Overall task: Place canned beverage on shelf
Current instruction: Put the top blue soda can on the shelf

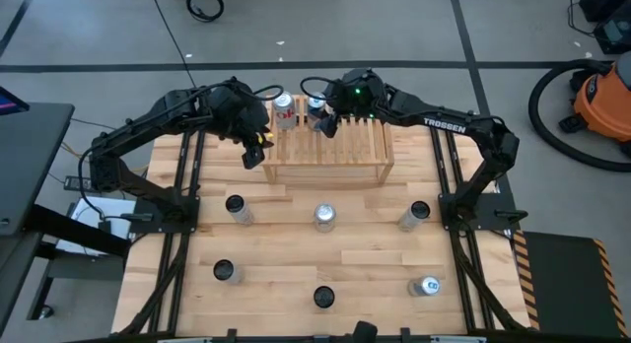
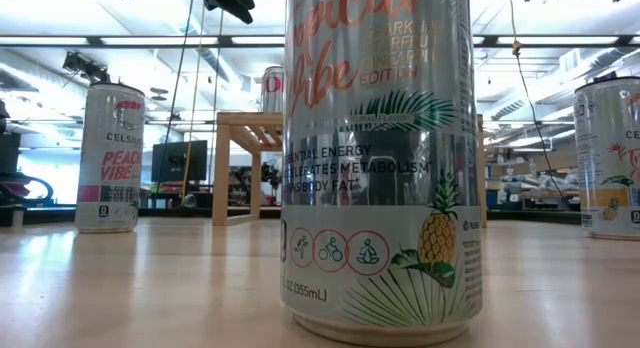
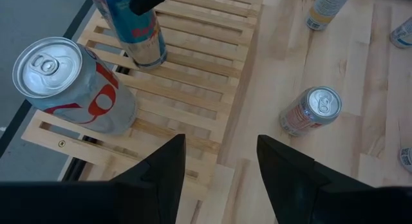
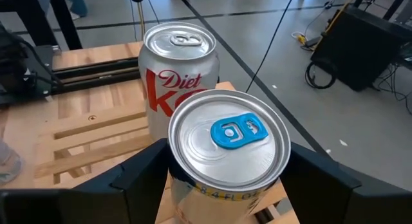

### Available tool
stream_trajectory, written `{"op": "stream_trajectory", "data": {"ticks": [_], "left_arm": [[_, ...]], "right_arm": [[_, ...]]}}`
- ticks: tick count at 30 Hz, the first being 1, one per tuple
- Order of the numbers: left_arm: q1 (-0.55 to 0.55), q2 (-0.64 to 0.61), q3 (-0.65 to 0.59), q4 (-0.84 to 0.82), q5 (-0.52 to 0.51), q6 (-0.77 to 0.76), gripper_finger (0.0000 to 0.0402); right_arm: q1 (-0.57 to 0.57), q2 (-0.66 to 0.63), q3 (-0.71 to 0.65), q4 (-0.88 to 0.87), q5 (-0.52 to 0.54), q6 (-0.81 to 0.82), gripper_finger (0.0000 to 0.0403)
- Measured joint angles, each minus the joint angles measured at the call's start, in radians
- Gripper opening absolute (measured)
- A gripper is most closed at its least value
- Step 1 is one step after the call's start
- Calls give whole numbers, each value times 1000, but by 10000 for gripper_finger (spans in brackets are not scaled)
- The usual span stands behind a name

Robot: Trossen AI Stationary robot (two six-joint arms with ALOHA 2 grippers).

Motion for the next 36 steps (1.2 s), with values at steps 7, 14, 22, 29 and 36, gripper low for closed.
{"op": "stream_trajectory", "data": {"ticks": [7, 14, 22, 29, 36], "left_arm": [[0, 0, 0, 0, 0, 0, 192], [0, 0, 0, 0, 0, 0, 192], [0, 0, 0, 0, 0, 0, 192], [0, 0, 0, 0, 0, 1, 192], [0, 0, 0, 0, 0, 1, 192]], "right_arm": [[0, 0, 0, -6, 2, -26, 285], [-1, 0, 1, -12, 2, -27, 293], [-1, 0, 1, -9, 2, -27, 321], [-1, -3, 1, 16, 2, -44, 327], [-1, -36, 1, 18, 2, -53, 327]]}}
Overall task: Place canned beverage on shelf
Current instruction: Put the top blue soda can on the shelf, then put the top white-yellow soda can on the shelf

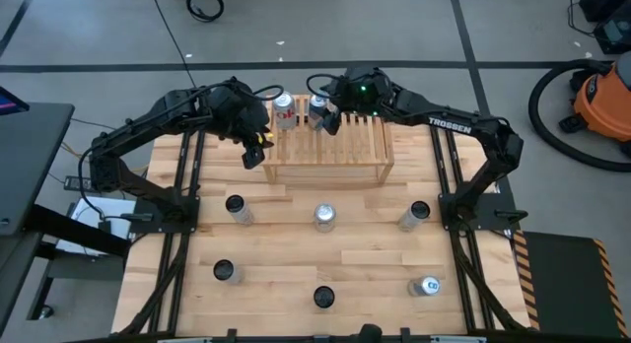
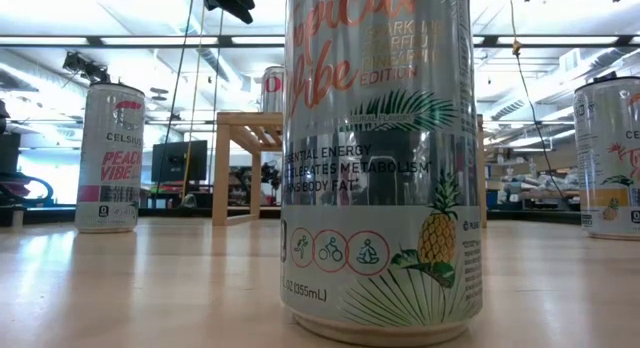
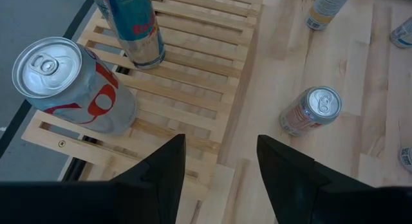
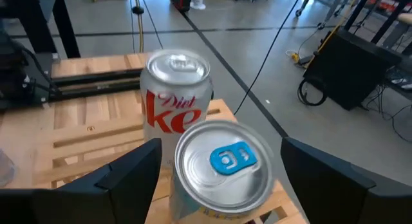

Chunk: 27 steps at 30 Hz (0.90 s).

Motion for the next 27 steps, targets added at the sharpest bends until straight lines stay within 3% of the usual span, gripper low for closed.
{"op": "stream_trajectory", "data": {"ticks": [14, 27], "left_arm": [[0, 0, 0, -28, 0, 0, 192], [0, 0, 0, -31, 0, 1, 192]], "right_arm": [[25, -172, 0, -122, 0, 29, 327], [92, -338, 0, -559, 0, 129, 327]]}}
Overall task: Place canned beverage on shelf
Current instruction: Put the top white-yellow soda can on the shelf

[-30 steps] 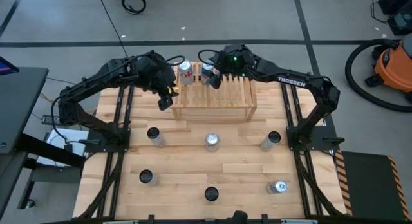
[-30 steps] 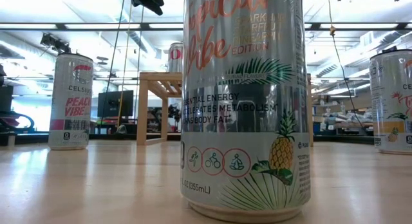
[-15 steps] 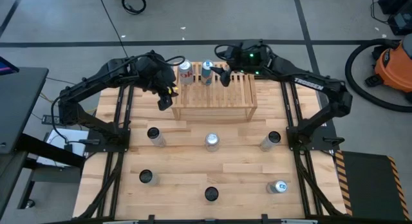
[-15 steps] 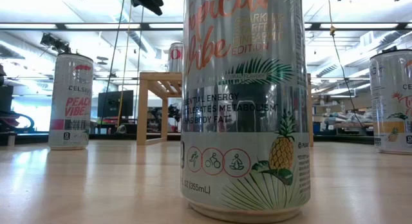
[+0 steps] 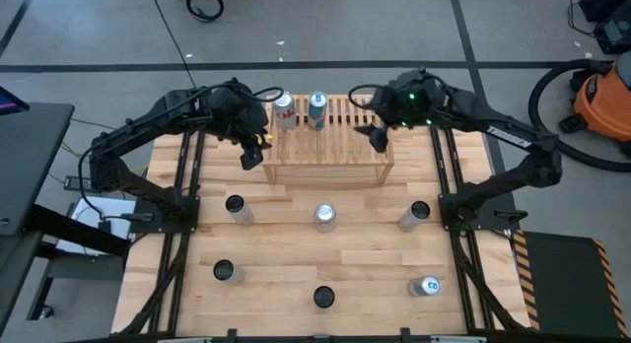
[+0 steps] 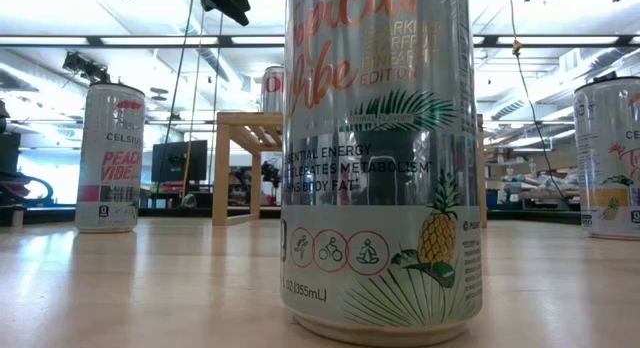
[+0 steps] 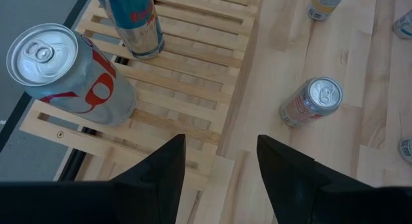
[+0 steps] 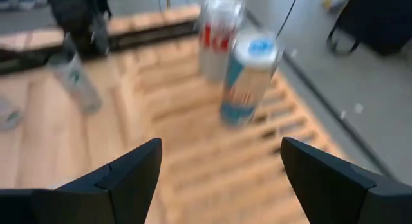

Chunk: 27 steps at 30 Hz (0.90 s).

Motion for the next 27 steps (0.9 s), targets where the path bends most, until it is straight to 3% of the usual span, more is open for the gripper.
{"op": "stream_trajectory", "data": {"ticks": [15, 27], "left_arm": [[0, 0, 0, 0, 0, -8, 192], [0, 0, 0, 9, 0, -9, 192]], "right_arm": [[150, -87, 0, -448, 4, 329, 327], [364, -86, 0, -730, 154, 653, 327]]}}
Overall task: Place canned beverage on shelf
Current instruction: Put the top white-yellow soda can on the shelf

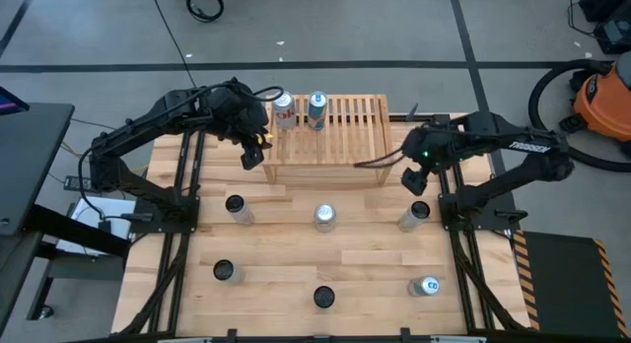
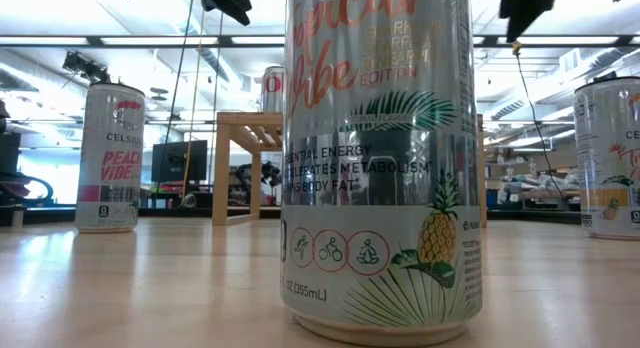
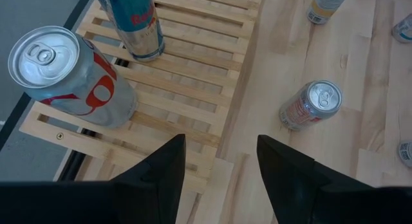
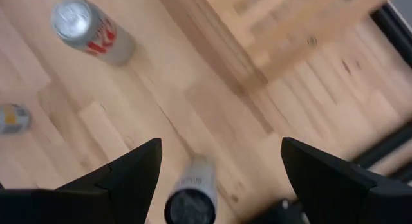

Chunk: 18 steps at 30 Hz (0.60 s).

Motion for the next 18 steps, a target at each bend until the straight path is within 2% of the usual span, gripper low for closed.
{"op": "stream_trajectory", "data": {"ticks": [9, 18], "left_arm": [[0, 0, 0, 0, 0, 2, 192], [0, 0, 0, 0, 0, 8, 192]], "right_arm": [[163, -6, -23, -49, 12, 265, 327], [314, -3, -195, -51, 32, 535, 327]]}}
